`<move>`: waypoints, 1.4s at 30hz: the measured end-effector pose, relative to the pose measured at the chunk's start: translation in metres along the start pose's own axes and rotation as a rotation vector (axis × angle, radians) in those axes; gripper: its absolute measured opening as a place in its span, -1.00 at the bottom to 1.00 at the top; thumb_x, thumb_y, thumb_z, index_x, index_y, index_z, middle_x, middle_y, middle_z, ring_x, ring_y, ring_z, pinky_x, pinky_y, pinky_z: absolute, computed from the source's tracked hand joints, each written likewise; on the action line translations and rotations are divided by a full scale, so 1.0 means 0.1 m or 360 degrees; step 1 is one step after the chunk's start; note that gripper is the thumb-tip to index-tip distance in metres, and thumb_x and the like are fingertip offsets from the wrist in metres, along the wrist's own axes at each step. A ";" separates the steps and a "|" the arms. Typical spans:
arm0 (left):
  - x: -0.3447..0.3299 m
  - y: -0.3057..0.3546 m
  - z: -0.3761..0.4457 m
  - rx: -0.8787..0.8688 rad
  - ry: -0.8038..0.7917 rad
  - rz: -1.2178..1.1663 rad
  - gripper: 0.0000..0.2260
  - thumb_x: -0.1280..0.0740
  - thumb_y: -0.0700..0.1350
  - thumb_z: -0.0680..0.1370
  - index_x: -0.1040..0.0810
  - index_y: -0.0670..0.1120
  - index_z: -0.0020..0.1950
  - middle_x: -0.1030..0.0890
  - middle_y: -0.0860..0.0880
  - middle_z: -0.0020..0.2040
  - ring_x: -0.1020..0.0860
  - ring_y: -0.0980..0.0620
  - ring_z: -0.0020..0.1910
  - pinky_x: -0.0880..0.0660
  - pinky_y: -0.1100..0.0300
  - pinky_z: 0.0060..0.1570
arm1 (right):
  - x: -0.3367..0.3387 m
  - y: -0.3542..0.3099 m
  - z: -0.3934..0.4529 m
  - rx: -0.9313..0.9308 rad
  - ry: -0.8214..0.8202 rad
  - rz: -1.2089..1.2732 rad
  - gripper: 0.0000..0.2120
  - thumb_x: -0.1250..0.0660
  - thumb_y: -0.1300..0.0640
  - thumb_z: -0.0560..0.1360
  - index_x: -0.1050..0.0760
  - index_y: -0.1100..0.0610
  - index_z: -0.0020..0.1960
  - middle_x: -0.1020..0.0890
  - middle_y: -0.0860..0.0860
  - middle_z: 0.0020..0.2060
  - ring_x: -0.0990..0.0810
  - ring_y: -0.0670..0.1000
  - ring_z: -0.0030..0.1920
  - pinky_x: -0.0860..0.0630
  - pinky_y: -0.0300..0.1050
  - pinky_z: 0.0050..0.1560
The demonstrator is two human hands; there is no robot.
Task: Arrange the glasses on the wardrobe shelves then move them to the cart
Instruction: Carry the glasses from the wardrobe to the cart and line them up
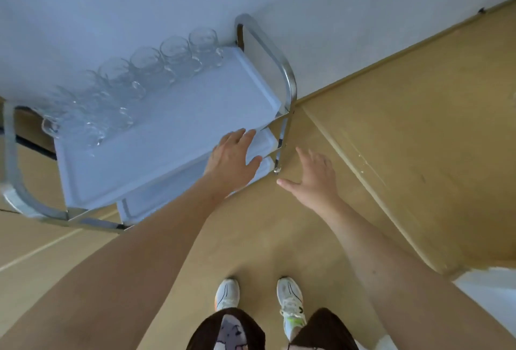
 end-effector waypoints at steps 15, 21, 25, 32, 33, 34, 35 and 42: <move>1.33 1.83 0.79 -0.1048 0.0099 0.0064 -0.38 -0.27 0.13 0.63 -0.16 0.08 0.64 -0.17 -0.10 0.64 -0.09 -0.12 0.62 -0.12 -0.09 0.56 | 1.83 -0.13 -0.62 -0.0342 0.0789 -0.0041 -0.16 -0.35 -0.30 0.51 -0.08 -0.01 0.63 -0.17 0.10 0.60 -0.15 0.16 0.58 -0.15 0.10 0.53; 1.38 2.84 1.08 -0.1295 0.0072 0.0116 -0.34 -0.26 0.22 0.60 -0.11 0.13 0.64 -0.11 -0.07 0.65 -0.04 -0.11 0.62 -0.12 -0.14 0.55 | 2.62 0.48 -0.74 -0.0446 0.1009 -0.0184 -0.14 -0.34 -0.33 0.49 -0.07 -0.04 0.63 -0.16 0.12 0.61 -0.16 0.19 0.57 -0.20 0.16 0.51; 1.36 3.64 1.32 -0.1405 0.0125 0.0068 -0.32 -0.28 0.24 0.59 -0.10 0.13 0.64 -0.09 -0.05 0.66 -0.04 -0.09 0.62 -0.14 -0.14 0.54 | 3.17 1.02 -0.74 -0.0483 0.1143 -0.0212 -0.13 -0.35 -0.33 0.48 -0.05 -0.07 0.63 -0.14 0.09 0.62 -0.12 0.18 0.58 -0.19 0.18 0.52; 1.01 4.89 1.73 -0.1522 0.0141 -0.0029 -0.29 -0.32 0.25 0.56 -0.12 0.13 0.64 -0.12 -0.02 0.65 -0.08 -0.05 0.61 -0.18 -0.08 0.52 | 4.03 1.96 -0.68 -0.0561 0.1293 -0.0224 -0.17 -0.35 -0.31 0.50 -0.07 -0.08 0.62 -0.17 0.08 0.61 -0.12 0.19 0.59 -0.18 0.21 0.54; 0.93 5.03 1.79 -0.1545 0.0147 -0.0039 -0.29 -0.33 0.24 0.56 -0.14 0.13 0.63 -0.13 -0.02 0.64 -0.10 -0.05 0.60 -0.19 -0.07 0.51 | 4.12 2.09 -0.67 -0.0580 0.1297 -0.0229 -0.17 -0.36 -0.30 0.50 -0.07 -0.08 0.62 -0.18 0.08 0.61 -0.12 0.19 0.59 -0.17 0.21 0.54; 0.85 5.17 1.85 -0.1566 0.0143 -0.0056 -0.30 -0.34 0.23 0.56 -0.15 0.13 0.63 -0.14 -0.02 0.64 -0.11 -0.05 0.59 -0.19 -0.07 0.50 | 4.20 2.22 -0.65 -0.0599 0.1307 -0.0222 -0.17 -0.36 -0.30 0.50 -0.08 -0.08 0.62 -0.19 0.07 0.60 -0.13 0.19 0.58 -0.17 0.21 0.54; 0.77 5.30 1.90 -0.1583 0.0130 -0.0078 -0.31 -0.34 0.22 0.55 -0.16 0.13 0.62 -0.15 -0.03 0.63 -0.12 -0.05 0.59 -0.20 -0.07 0.50 | 4.27 2.34 -0.64 -0.0621 0.1323 -0.0211 -0.18 -0.37 -0.29 0.50 -0.09 -0.08 0.61 -0.20 0.06 0.59 -0.13 0.19 0.58 -0.18 0.20 0.53; 0.24 6.13 2.43 -0.1758 0.0011 -0.0137 -0.33 -0.37 0.19 0.54 -0.22 0.07 0.59 -0.21 -0.06 0.60 -0.19 -0.10 0.55 -0.26 -0.04 0.47 | 4.63 3.02 -0.38 -0.0826 0.1371 -0.0181 -0.21 -0.39 -0.26 0.49 -0.13 -0.11 0.59 -0.26 0.03 0.55 -0.19 0.17 0.54 -0.27 0.17 0.48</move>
Point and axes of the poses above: each hand's wrist, its own z-axis towards the middle knuckle, its own x-axis out of the back of the hand, y = z × x, the point moved 3 cm from there along z, towards the middle knuckle
